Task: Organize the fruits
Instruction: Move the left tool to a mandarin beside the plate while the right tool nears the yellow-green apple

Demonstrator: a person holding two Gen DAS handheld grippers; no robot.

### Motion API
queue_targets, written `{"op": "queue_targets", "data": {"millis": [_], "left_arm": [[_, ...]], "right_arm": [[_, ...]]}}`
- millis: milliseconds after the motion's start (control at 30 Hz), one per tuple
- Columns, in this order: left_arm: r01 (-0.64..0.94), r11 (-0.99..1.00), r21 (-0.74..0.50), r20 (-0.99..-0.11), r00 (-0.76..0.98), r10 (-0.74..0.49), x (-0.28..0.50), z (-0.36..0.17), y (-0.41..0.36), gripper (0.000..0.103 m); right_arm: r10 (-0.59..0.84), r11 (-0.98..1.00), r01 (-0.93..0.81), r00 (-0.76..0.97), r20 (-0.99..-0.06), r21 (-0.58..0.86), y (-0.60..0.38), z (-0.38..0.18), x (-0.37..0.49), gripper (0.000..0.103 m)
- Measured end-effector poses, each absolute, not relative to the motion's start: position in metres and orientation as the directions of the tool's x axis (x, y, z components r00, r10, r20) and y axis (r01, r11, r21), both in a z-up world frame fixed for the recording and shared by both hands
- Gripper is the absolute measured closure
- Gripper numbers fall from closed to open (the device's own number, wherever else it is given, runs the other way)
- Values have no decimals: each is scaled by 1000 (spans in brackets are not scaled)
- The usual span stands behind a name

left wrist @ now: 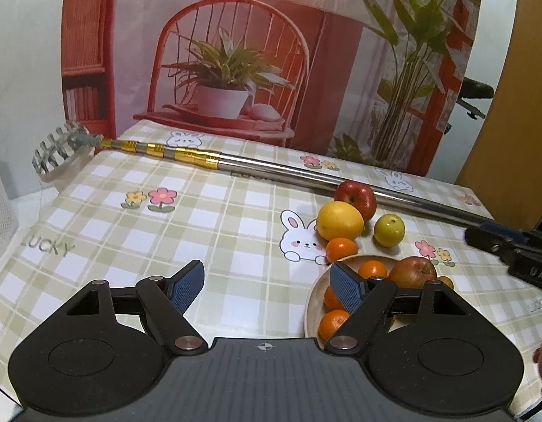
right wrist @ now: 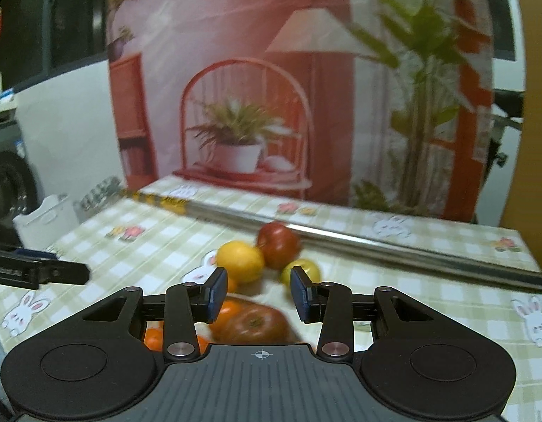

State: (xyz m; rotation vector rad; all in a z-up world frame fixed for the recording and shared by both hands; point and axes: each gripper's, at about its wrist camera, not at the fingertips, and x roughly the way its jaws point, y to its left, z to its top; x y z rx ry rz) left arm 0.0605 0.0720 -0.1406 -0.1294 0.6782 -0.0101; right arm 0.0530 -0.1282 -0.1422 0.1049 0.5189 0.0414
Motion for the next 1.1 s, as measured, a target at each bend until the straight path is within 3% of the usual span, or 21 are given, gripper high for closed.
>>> {"op": "queue_targets", "data": {"millis": [367, 467, 600, 767, 867, 1100], "left_arm": [[55, 997, -47, -597, 799, -72, 79, -120, 43, 24], [92, 995, -28, -611, 786, -90, 90, -119, 31, 29], [108, 989, -98, -667, 730, -146, 115, -123, 24, 38], [53, 972, -229, -741, 638, -209, 152, -138, 24, 41], [39, 968, -248, -769, 599, -221, 172, -149, 18, 41], [-34, 953, -302, -830, 501, -245, 207, -184, 15, 55]], "right_arm": [[0, 985, 73, 905, -426, 155, -178, -140, 40, 66], [-8, 983, 84, 909, -417, 164, -189, -142, 38, 66], [-13, 978, 99, 908, -418, 185, -199, -148, 39, 66], [-10, 973, 106, 909, -417, 206, -212, -156, 43, 66], [-9, 971, 107, 911, -412, 216, -219, -158, 47, 66], [1, 971, 98, 908, -418, 216, -228, -162, 61, 66]]}}
